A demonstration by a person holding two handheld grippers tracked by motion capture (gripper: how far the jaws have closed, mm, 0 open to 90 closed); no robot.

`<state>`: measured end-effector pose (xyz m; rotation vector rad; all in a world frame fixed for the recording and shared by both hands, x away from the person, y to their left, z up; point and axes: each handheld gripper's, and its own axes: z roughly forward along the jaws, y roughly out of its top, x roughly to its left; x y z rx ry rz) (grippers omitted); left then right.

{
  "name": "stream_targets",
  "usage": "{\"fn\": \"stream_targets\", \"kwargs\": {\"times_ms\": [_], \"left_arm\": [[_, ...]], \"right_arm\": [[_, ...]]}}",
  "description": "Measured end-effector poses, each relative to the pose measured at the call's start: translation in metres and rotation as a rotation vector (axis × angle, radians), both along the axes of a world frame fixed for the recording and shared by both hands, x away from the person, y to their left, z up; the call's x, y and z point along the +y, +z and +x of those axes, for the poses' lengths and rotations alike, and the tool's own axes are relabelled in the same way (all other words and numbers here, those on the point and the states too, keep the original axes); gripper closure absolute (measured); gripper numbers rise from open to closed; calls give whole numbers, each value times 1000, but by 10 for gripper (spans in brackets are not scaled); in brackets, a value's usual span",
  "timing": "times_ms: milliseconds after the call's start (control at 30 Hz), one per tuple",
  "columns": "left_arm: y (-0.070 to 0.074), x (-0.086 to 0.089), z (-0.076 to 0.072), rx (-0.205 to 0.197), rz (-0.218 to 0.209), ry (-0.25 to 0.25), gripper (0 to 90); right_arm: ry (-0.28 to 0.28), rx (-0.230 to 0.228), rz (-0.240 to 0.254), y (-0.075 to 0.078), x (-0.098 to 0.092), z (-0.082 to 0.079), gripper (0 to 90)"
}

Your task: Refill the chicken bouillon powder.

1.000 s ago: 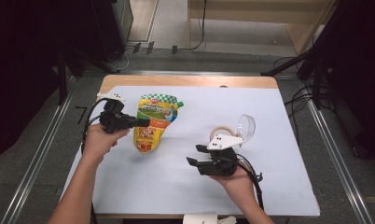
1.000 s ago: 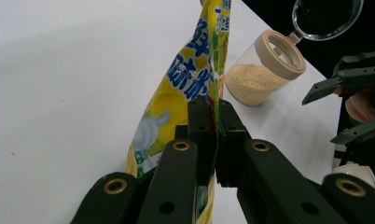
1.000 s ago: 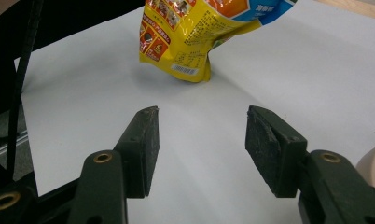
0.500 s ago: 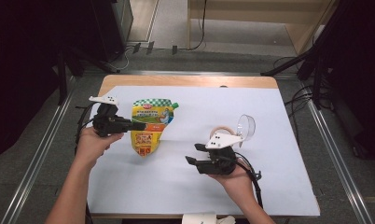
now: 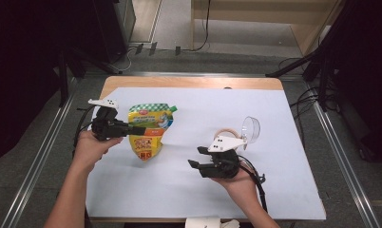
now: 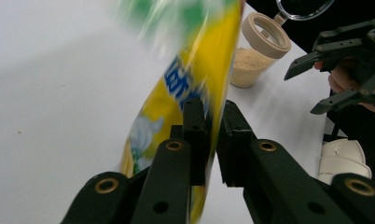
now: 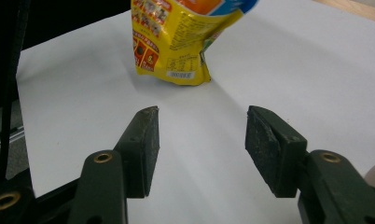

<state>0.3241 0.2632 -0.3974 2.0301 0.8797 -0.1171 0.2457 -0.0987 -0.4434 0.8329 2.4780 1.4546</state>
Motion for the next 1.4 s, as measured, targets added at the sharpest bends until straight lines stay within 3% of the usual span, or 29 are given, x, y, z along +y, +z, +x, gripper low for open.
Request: {"fn": "stream_targets", "kwargs": {"times_ms": [167,267,533,767,1067,1400], "left_arm": [[1,3,-1,3,-2,-3,785],[3,5,-3,-11,-12,-21,718],[13,8,-7,-38,5,-12,624],[27,15,-11,-52,1,17,527],[41,25,-17,-88,39,52,472],[51,48,-23,-109,1,107,420]], "right_arm": [[1,4,-4,0,1,-1,463],[2,0,-6,0,1,0,467],[-10,10,0,4,-4,3,477],[-32,45,3,11,-11,6,485],[-32,60,-20,18,-18,11,487],[-47,79,-8,25,-29,15,489]]}}
